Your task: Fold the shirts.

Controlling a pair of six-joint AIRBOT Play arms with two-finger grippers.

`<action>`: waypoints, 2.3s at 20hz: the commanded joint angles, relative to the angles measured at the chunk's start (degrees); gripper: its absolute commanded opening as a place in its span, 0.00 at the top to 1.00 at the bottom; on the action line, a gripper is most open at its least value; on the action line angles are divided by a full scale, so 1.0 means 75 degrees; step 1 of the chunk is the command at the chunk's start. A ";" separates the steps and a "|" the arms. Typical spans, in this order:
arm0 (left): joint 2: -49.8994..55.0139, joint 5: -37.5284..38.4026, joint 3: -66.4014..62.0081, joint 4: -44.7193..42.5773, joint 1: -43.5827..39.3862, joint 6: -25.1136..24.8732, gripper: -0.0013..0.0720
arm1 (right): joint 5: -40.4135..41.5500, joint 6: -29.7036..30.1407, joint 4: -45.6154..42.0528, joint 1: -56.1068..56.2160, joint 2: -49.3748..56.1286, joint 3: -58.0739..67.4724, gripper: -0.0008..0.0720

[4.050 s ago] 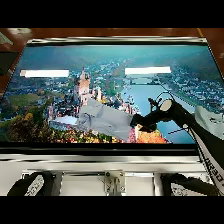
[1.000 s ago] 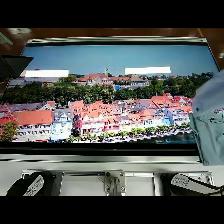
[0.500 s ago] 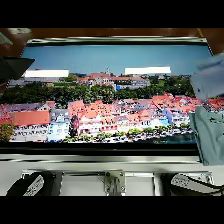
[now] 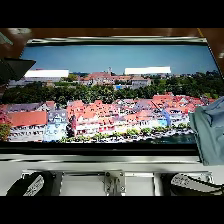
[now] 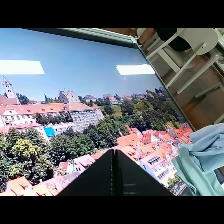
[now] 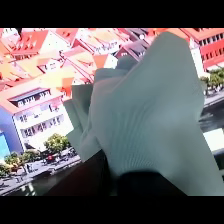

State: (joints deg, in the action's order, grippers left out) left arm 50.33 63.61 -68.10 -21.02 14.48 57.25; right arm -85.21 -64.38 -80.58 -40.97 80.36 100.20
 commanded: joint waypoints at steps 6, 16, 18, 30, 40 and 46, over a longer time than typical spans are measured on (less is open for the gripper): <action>0.0076 -0.0012 0.0003 -0.0003 0.0003 -0.0003 0.93 | -0.2844 -0.2454 -0.2591 -0.0006 -0.0032 -0.1189 0.89; 0.0079 -0.0012 0.0003 -0.0003 0.0003 0.0000 0.93 | -0.1658 -0.2940 -0.5088 -0.0009 -0.0029 -0.2967 0.89; 0.0090 -0.0012 0.0003 -0.0003 0.0003 0.0000 0.93 | -0.1533 -0.3110 -0.4908 -0.0006 -0.0029 -0.2964 0.89; 0.0096 -0.0052 0.0003 -0.0003 0.0003 0.0000 0.93 | 0.2521 -0.2448 0.2069 0.0017 -0.0070 0.1652 0.89; 0.0096 0.0157 0.0003 -0.0003 0.0003 0.0000 0.93 | -0.0976 -0.0481 0.0341 0.0017 0.1011 0.1244 0.89; 0.0140 0.0152 0.0003 -0.0003 0.0000 -0.0003 0.93 | -0.1224 -0.0102 -0.0624 0.0015 0.1131 0.1032 0.89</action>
State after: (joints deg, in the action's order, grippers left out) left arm 51.16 64.75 -68.10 -21.02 14.48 57.25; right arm -91.24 -67.05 -81.73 -40.86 88.27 108.47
